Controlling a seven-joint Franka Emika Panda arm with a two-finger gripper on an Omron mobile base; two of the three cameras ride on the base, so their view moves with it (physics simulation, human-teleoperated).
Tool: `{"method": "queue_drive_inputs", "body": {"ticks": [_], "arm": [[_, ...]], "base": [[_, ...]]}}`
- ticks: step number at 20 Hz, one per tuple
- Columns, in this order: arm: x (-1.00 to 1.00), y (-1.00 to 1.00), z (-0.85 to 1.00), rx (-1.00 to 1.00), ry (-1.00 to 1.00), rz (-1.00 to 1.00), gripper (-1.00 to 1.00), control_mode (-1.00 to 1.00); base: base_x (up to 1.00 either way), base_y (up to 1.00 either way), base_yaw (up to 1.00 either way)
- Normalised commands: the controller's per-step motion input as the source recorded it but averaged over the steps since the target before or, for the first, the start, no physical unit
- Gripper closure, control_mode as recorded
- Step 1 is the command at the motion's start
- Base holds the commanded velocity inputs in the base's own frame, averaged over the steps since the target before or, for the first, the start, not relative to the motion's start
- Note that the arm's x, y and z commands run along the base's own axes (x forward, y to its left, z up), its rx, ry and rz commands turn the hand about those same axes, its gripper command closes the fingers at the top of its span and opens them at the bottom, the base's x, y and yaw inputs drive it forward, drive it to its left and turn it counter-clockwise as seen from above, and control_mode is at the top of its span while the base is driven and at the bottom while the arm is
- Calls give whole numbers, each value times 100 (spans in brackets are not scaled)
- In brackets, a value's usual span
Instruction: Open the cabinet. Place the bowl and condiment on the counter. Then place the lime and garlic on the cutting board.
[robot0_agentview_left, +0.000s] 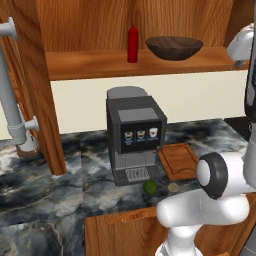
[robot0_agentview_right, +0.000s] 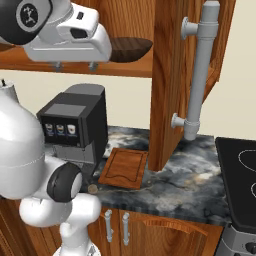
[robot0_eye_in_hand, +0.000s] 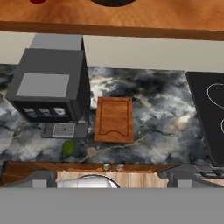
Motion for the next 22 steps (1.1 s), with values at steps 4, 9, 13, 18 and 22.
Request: {"method": "queue_drive_inputs", "body": {"ticks": [4, 9, 13, 18, 22], "arm": [[79, -14, 7, -1, -8, -20, -100, -100], [58, 0, -35, 0, -25, -16, -100, -100], [69, 0, -22, 2, -23, -16, -100, -100], [84, 0, -38, 2, -22, -14, -100, -100], [77, 0, -41, 4, -15, -12, -100, -100]], "base": [[0, 0, 0], [0, 0, 0], [0, 0, 0], [0, 0, 0], [0, 0, 0]]}}
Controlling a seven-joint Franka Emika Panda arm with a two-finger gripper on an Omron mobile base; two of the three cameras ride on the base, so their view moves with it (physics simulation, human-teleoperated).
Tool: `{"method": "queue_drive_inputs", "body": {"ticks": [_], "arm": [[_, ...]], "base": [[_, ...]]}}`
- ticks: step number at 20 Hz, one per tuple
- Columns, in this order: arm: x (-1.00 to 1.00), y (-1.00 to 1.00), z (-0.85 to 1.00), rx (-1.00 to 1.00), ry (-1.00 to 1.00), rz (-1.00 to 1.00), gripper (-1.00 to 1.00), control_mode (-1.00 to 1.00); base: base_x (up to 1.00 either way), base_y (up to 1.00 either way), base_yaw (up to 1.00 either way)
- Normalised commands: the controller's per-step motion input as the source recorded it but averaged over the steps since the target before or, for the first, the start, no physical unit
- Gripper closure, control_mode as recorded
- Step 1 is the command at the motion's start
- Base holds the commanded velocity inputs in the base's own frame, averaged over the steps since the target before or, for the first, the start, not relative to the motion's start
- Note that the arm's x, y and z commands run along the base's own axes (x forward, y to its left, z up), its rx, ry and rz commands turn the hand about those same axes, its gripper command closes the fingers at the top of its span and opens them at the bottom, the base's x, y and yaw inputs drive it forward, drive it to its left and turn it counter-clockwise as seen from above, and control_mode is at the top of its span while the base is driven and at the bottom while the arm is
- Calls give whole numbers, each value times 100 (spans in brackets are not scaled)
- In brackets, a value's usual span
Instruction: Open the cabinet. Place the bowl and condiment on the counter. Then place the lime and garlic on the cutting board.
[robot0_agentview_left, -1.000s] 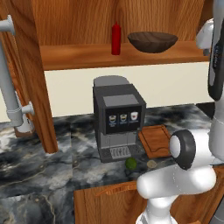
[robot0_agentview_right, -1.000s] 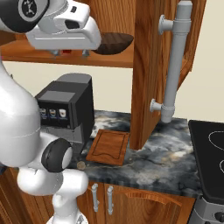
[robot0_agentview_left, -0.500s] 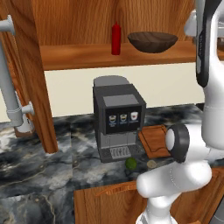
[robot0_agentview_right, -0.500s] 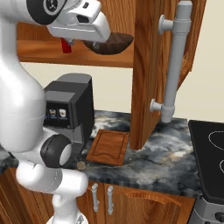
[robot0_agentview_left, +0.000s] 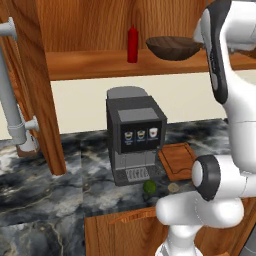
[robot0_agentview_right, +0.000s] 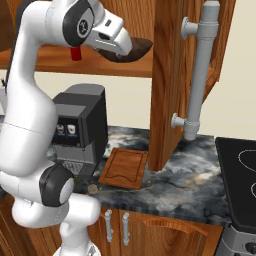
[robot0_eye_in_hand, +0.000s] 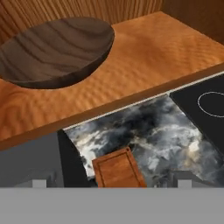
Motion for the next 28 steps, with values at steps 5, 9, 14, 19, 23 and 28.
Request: {"method": "queue_drive_inputs", "body": {"ticks": [5, 9, 14, 19, 23, 28], "arm": [[67, 0, 0, 8, -8, -12, -100, -100], [55, -4, 3, 14, -5, -15, -100, -100], [45, -13, 3, 20, -3, -15, -100, -100], [57, -8, 3, 16, -1, -14, -100, -100], [52, -7, 0, 14, -2, -8, -100, -100], [46, 0, -7, 17, 0, -1, -100, -100]], "base": [[0, 0, 0], [0, 0, 0], [0, 0, 0], [0, 0, 0], [0, 0, 0], [0, 0, 0]]}}
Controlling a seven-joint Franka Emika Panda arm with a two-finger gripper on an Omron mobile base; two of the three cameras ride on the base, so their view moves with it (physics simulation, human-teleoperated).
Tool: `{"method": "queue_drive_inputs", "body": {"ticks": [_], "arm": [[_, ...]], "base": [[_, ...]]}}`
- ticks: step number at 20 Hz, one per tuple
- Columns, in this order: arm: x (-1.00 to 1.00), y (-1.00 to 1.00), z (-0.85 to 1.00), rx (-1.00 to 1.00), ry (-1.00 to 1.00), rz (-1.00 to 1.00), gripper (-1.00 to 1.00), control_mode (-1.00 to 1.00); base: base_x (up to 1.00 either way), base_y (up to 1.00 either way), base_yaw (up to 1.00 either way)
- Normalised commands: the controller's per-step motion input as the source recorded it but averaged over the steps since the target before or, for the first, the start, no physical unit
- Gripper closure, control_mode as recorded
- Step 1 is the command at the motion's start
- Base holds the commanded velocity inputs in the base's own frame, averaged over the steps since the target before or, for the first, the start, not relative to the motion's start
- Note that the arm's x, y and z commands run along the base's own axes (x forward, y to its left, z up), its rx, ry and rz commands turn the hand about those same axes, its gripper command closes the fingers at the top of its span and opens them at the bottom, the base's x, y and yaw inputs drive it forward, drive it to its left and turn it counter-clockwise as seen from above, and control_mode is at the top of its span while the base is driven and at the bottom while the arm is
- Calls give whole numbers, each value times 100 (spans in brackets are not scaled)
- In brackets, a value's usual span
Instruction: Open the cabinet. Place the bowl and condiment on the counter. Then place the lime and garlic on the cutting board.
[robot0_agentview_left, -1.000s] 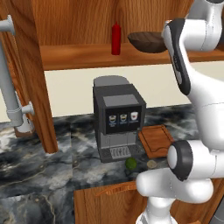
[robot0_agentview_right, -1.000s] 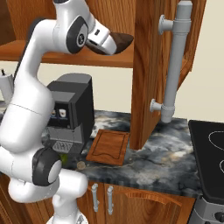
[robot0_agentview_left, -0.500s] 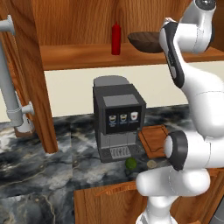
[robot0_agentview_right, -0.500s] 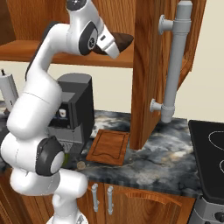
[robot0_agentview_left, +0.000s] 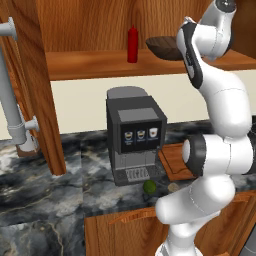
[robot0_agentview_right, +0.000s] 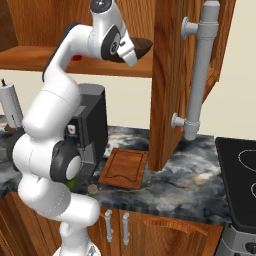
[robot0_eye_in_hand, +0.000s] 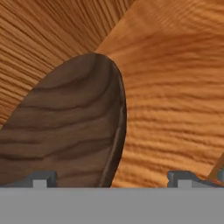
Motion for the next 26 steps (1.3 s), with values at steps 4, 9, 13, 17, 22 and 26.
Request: {"method": "queue_drive_inputs", "body": {"ticks": [4, 9, 13, 17, 22, 26], "arm": [[37, 0, -24, 16, 0, 0, -100, -100], [22, 0, -13, 9, 0, 0, -100, -100], [0, 0, 0, 0, 1, 0, 100, -100], [0, 0, 0, 0, 0, 0, 100, -100], [0, 0, 0, 0, 1, 0, 100, -100], [-23, 0, 0, 0, 1, 0, 100, -100]], "base": [[0, 0, 0], [0, 0, 0], [0, 0, 0], [0, 0, 0], [0, 0, 0], [0, 0, 0]]}}
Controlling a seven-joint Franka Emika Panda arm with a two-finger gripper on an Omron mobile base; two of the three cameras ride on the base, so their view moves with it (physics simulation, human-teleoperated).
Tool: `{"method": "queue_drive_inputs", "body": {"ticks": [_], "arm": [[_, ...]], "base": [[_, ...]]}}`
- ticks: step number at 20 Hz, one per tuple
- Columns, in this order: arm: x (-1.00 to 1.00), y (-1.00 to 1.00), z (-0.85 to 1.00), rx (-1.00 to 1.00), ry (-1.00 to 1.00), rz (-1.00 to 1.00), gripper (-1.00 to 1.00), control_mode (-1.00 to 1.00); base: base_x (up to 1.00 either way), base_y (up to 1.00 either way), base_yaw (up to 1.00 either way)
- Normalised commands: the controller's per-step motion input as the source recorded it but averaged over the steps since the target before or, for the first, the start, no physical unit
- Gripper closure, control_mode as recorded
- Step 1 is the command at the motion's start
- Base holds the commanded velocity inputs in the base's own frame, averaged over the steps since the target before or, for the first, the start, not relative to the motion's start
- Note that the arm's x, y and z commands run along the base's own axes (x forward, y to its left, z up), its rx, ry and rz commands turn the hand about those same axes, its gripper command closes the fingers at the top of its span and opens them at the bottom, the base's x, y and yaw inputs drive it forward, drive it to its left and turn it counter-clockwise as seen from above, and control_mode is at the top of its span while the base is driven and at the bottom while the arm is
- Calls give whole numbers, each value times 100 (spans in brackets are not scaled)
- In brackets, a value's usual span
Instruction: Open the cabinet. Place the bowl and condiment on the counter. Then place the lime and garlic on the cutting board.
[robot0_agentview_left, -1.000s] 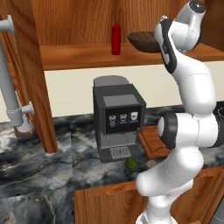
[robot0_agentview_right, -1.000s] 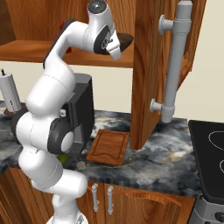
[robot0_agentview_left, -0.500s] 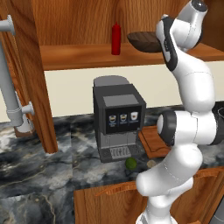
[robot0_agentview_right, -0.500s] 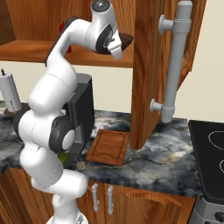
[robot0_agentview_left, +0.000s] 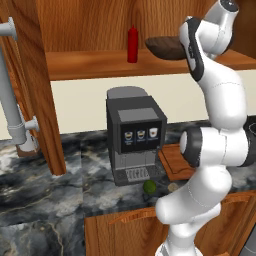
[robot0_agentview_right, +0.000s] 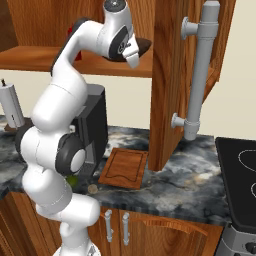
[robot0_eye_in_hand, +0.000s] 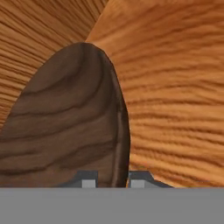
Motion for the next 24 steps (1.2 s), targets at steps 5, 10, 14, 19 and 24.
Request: {"method": "queue_drive_inputs", "body": {"ticks": [5, 10, 14, 19, 24], "arm": [[-80, 25, 0, 0, 0, 0, 100, -100], [-100, 29, 0, 0, 0, 0, 100, -100], [-100, 13, 0, 0, 0, -9, 100, -100], [-100, 0, 0, 0, 0, -18, 100, -100], [-100, 0, 0, 5, 2, -17, 100, -100]], "base": [[0, 0, 0], [0, 0, 0], [0, 0, 0], [0, 0, 0], [0, 0, 0]]}}
